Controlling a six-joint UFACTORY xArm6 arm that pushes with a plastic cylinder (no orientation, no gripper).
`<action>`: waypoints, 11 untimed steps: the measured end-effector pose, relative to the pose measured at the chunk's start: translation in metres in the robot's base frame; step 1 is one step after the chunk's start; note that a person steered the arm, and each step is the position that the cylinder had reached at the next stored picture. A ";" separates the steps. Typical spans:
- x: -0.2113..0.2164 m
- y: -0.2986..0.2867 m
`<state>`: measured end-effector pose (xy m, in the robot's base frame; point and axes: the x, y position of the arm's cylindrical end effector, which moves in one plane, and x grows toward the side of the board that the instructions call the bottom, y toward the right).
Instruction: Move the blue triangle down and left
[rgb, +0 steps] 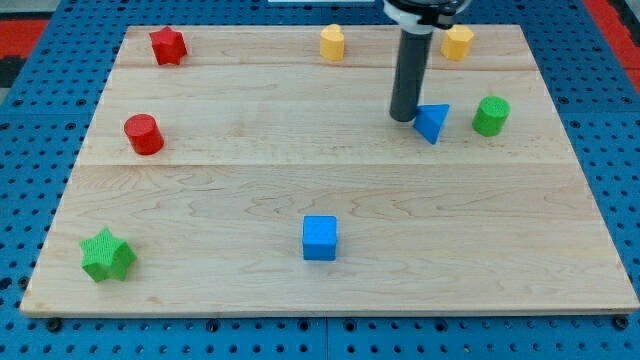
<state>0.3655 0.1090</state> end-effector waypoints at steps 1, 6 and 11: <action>-0.001 0.005; -0.044 0.024; 0.063 -0.003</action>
